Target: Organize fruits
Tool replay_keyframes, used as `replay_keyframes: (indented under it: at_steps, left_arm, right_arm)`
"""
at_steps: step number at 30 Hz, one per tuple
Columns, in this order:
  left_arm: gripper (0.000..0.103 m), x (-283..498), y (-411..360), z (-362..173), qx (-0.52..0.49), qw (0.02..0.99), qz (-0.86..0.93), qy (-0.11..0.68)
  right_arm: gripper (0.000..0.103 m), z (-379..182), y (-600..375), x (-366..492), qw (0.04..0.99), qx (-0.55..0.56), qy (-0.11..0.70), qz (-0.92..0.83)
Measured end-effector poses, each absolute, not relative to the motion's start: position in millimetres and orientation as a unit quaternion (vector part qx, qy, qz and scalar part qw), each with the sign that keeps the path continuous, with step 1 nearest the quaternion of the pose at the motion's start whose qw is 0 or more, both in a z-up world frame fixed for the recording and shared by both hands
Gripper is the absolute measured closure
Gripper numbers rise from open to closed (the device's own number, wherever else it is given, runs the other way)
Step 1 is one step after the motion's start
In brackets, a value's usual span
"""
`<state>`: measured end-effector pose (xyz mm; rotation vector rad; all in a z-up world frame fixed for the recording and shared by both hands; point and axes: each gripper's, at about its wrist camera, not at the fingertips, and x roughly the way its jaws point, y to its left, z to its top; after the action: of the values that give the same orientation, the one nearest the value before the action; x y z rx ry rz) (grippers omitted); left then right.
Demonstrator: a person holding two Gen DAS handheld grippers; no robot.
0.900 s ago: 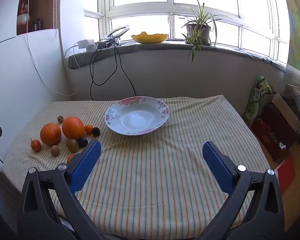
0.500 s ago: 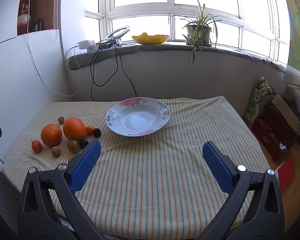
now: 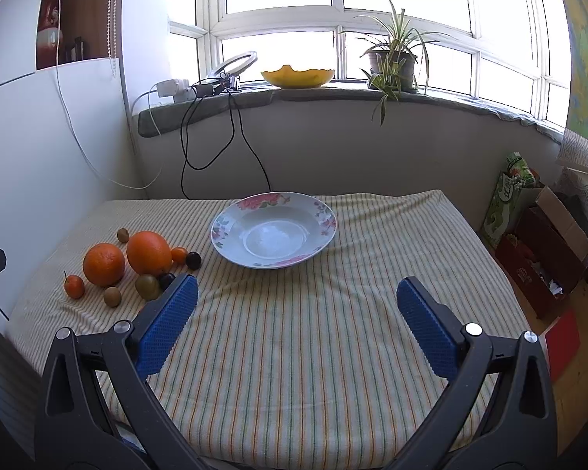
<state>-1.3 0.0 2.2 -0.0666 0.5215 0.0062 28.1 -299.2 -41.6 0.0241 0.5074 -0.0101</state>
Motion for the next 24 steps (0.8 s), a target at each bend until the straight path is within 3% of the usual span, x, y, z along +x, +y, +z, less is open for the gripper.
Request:
replay_keyframes:
  at_steps: [24]
  left_arm:
    - [0.0, -1.3, -1.1, 0.6, -0.036, 0.965, -0.002, 0.259]
  right_arm:
    - [0.0, -44.4, -294.7, 30.3, 0.966, 0.012, 0.257, -0.001]
